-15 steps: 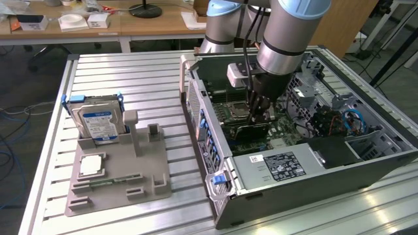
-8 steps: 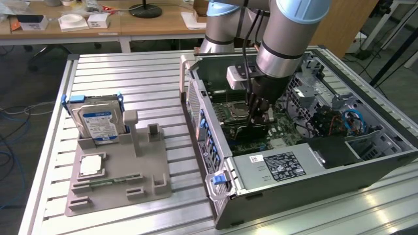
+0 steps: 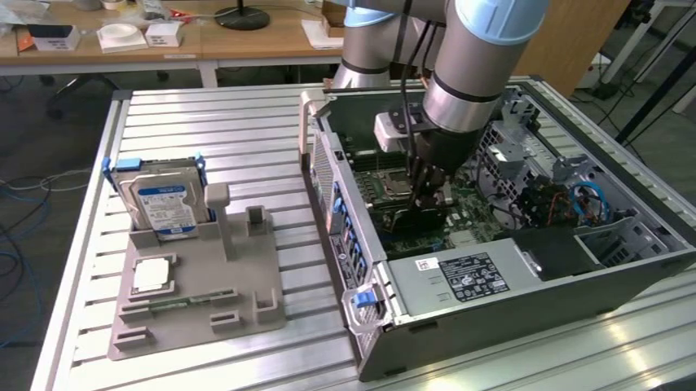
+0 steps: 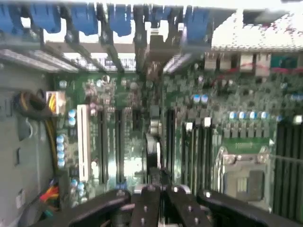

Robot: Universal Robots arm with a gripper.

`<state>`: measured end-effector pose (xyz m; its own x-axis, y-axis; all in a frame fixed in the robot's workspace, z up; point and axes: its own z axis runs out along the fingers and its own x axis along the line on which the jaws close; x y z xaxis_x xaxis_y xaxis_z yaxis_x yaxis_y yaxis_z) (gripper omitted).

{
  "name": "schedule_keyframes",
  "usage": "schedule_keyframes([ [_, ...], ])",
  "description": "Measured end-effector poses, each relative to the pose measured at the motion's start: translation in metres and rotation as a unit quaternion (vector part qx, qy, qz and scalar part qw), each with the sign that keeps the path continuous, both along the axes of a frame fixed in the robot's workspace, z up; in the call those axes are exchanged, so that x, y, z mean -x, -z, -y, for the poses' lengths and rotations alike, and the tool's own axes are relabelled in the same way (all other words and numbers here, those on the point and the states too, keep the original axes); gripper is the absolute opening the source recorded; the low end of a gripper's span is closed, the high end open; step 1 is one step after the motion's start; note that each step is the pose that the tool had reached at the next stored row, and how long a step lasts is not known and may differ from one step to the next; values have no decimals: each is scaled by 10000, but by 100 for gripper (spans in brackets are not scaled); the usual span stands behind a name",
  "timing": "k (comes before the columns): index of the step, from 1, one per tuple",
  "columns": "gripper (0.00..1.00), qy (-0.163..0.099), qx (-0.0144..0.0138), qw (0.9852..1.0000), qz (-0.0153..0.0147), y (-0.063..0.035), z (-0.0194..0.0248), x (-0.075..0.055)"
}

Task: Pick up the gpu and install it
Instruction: 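Press down on the gpu until it lock into place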

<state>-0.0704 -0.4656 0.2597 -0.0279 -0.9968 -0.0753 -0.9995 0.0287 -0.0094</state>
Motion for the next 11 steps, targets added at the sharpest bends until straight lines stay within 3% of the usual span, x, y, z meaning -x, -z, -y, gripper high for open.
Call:
schedule_keyframes([
  [1, 11, 1, -30, 10000, 5, -18, 3, 27],
  [2, 11, 3, -41, 10000, 9, -50, 6, 59],
  [7, 11, 1, -51, 10000, 29, -153, 28, 276],
  [11, 11, 1, -104, 9999, 45, -192, 36, 458],
])
